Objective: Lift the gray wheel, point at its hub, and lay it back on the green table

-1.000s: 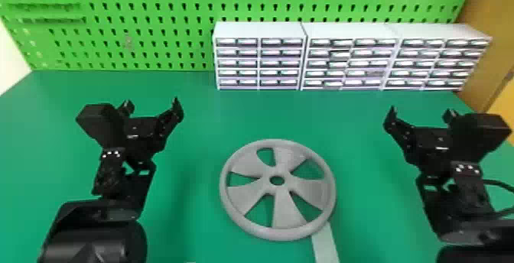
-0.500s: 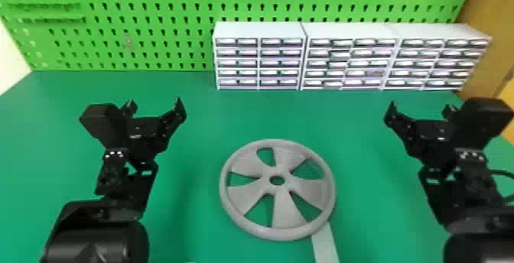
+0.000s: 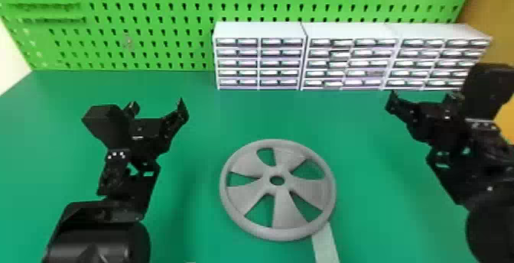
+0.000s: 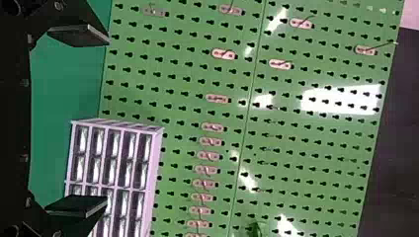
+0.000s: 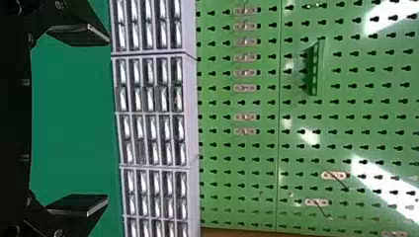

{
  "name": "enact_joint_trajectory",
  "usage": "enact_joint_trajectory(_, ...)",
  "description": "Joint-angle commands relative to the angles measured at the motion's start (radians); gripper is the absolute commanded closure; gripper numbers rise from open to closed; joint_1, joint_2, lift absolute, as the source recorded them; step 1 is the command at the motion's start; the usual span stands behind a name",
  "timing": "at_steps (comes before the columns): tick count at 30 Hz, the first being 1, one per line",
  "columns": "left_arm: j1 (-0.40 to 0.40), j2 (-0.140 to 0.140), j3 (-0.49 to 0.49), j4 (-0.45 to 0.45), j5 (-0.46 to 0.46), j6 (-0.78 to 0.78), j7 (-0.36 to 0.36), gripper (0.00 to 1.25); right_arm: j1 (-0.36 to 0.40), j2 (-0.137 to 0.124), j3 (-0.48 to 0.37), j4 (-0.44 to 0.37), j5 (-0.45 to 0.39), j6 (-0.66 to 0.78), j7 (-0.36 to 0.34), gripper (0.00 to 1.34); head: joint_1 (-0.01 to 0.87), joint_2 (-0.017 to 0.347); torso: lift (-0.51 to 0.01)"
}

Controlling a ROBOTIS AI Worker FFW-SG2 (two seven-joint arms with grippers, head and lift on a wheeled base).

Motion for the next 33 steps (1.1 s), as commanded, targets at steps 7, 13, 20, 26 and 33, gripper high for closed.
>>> enact_joint_trajectory(7,0.003,0.000,0.000,0.000,0.000,0.000,0.000,0.15,-0.090,-0.002,-0.011,-0.124,-0.023,0.347,0.000,0.18,0.692,0.048,-0.093)
enact_joint_trajectory(13,0.001,0.000,0.000,0.000,-0.001,0.000,0.000,0.15,-0.159,-0.013,-0.025,-0.161,-0.063,0.566,0.000,0.19,0.692,0.048,-0.093)
enact_joint_trajectory(20,-0.002,0.000,-0.002,0.000,-0.001,0.000,0.000,0.15,-0.288,-0.022,-0.034,-0.144,-0.100,0.885,0.000,0.19,0.692,0.048,-0.093)
enact_joint_trajectory(26,-0.005,0.000,-0.002,0.000,-0.001,0.000,0.001,0.15,-0.347,-0.022,-0.023,-0.056,-0.124,0.965,0.000,0.19,0.692,0.048,-0.093)
enact_joint_trajectory(33,-0.005,0.000,-0.003,0.002,-0.001,0.000,0.001,0.15,-0.397,-0.024,0.000,0.022,-0.141,0.965,0.000,0.21,0.692,0.048,-0.093)
